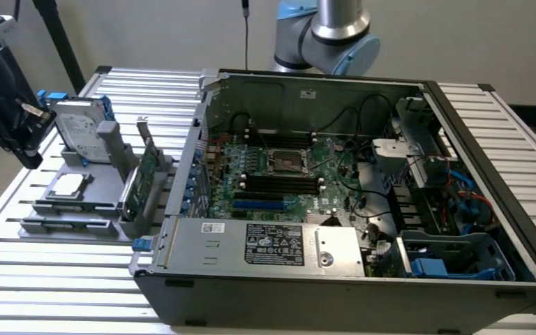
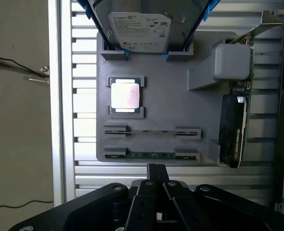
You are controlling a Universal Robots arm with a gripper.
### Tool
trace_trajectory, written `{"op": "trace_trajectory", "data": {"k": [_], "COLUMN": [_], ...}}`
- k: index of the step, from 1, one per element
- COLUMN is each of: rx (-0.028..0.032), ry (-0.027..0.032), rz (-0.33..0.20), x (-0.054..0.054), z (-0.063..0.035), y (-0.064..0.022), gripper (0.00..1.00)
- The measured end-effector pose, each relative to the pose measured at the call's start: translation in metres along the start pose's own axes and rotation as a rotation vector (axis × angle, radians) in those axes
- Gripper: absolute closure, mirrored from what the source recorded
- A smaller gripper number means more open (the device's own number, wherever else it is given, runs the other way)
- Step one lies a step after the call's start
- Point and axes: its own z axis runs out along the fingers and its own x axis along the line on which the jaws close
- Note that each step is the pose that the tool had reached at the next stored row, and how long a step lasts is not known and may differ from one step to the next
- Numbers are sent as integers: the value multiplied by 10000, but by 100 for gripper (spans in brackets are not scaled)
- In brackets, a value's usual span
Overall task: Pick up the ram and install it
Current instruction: 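Pick up the ram and move it above insertion slot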
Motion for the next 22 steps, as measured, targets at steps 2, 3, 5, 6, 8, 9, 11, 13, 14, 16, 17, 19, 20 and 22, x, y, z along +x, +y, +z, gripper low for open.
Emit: {"op": "trace_trajectory", "data": {"k": [2,3,5,6,8,9,11,13,14,16,17,19,20,22], "rx": [-1,0,0,0,-1,0,0,1,1,1,1,1,1,1], "ry": [0,0,0,0,0,0,1,8,12,19,23,30,34,40], "rz": [0,0,0,0,0,0,-23,-341,-518,-878,-1059,-1428,-1610,-1969], "x": [0,0,0,0,0,0,4,4,4,4,4,4,4,4], "z": [0,0,0,0,0,0,0,1,2,2,3,4,5,6], "y": [0,0,0,0,0,0,-1,0,0,0,0,0,0,0], "gripper": [89,89,89,89,89,89,89,89,89,89,89,89,89,89]}}
